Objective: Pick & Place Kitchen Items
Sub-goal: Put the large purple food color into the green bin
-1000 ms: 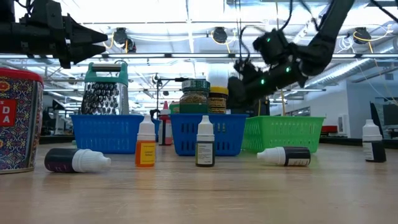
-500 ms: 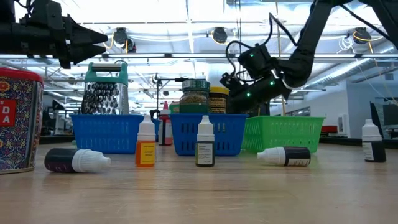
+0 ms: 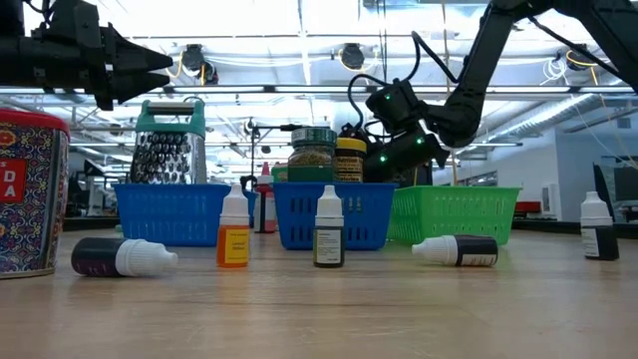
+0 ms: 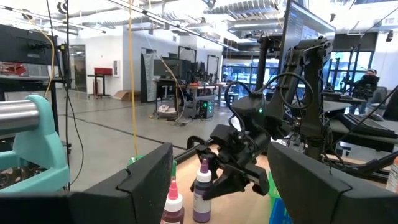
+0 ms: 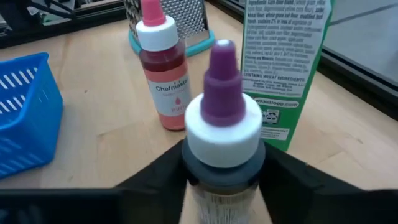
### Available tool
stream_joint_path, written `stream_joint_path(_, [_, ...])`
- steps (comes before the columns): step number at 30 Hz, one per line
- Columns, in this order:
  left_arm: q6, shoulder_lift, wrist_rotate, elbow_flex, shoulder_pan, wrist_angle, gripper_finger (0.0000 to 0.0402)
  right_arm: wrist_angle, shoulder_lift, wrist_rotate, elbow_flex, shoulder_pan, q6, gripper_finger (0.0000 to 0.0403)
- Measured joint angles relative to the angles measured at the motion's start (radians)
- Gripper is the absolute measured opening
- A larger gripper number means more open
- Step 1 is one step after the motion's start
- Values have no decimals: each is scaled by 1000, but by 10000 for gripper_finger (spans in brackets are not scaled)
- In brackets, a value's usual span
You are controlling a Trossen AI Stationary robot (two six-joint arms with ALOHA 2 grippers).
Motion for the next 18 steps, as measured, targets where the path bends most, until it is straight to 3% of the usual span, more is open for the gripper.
stream_joint_path(3, [0,0,0,0,0,0,267,1,0,0,0,0,-4,114])
stream_joint_path(10, [0,0,0,0,0,0,267,-16,-10,0,0,1,-3,114])
stream_joint_path(18, [0,0,0,0,0,0,267,-151,-133,0,-1,7,-14,114])
